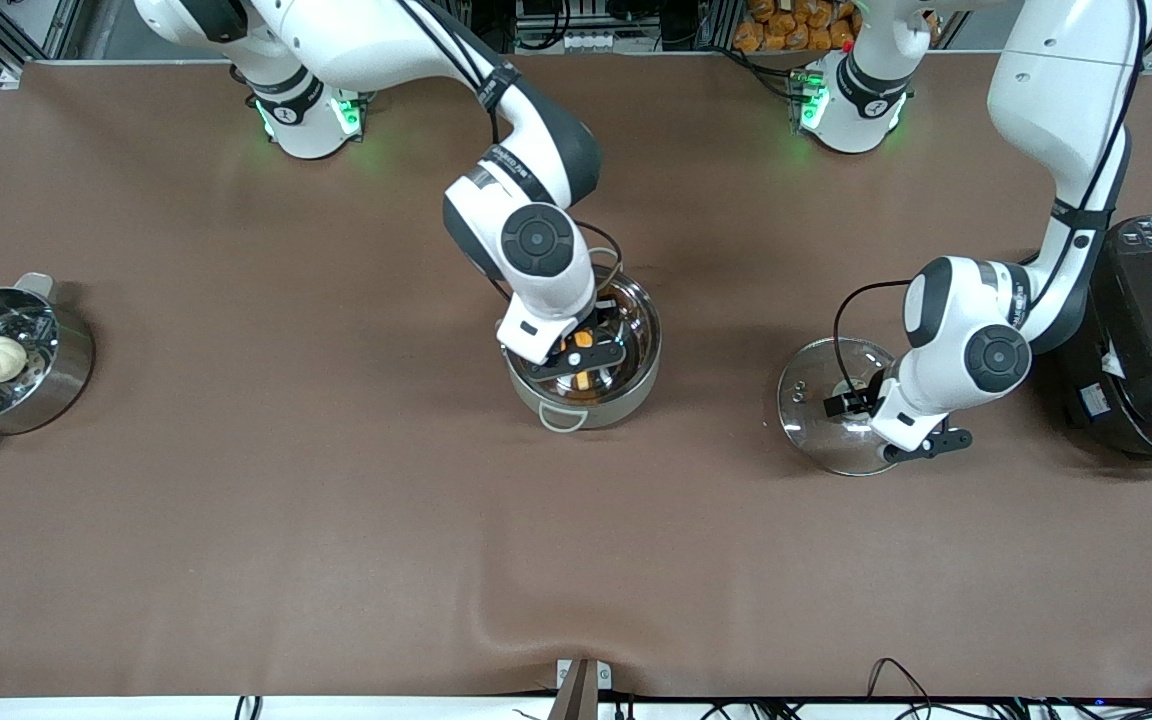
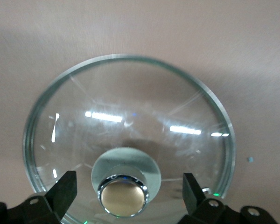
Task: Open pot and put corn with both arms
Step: 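Lower the corn into the pot while the left gripper releases the lid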
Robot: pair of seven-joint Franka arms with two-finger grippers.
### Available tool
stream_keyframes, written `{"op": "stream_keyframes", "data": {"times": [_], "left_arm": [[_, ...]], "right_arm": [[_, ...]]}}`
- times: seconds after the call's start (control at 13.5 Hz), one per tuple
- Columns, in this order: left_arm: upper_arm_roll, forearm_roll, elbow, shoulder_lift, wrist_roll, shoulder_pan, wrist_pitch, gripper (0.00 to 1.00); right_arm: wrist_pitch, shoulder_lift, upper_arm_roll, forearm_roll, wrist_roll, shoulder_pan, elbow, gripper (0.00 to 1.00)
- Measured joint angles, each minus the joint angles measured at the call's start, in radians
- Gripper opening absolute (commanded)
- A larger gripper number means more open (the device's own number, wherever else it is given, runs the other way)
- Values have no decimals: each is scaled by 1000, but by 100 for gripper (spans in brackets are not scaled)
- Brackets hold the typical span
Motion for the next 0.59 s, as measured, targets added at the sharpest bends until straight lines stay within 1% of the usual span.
{"op": "stream_keyframes", "data": {"times": [0.22,0.59], "left_arm": [[-4,0,42,-78,-1,0,-69,100],[-5,0,74,-281,-42,0,-219,100]], "right_arm": [[0,15,-1,-4,10,13,0,0],[8,33,-8,-16,10,14,2,0]]}}
